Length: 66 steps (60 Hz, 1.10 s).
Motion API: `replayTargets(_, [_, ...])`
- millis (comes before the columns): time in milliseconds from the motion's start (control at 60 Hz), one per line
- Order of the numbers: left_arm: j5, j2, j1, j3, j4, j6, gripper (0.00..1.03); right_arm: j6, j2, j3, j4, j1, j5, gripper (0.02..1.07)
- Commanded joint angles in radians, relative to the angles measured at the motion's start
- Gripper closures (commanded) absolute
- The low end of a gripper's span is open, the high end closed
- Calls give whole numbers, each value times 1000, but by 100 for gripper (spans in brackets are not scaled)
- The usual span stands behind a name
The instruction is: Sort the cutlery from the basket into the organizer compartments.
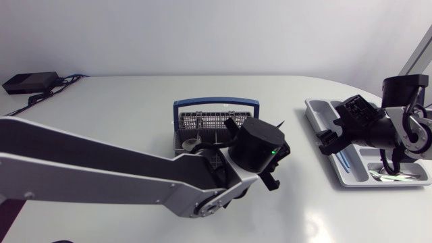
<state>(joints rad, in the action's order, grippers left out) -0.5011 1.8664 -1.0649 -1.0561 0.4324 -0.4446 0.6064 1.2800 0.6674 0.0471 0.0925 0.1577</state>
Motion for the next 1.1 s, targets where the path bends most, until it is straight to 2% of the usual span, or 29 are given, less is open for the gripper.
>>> replayTargets(0, [-16, 28, 13, -22, 16, 10, 61, 7, -11, -31, -10, -5, 5, 27])
replayTargets(350, [-33, 42, 13, -45, 17, 6, 61, 1, -11, -34, -12, -16, 3, 27])
replayTargets(533, [-36, 57, 16, -51, 17, 15, 92, 4, -10, -35, -12, -14, 2, 27])
replayTargets(733, [-36, 30, 22, -4, 34, 9, 100, 4, 2, -38, -24, -17, 0, 27])
replayTargets(1083, [-37, 5, 23, 48, 69, -20, 100, 0, -16, -38, -24, -31, -7, 27])
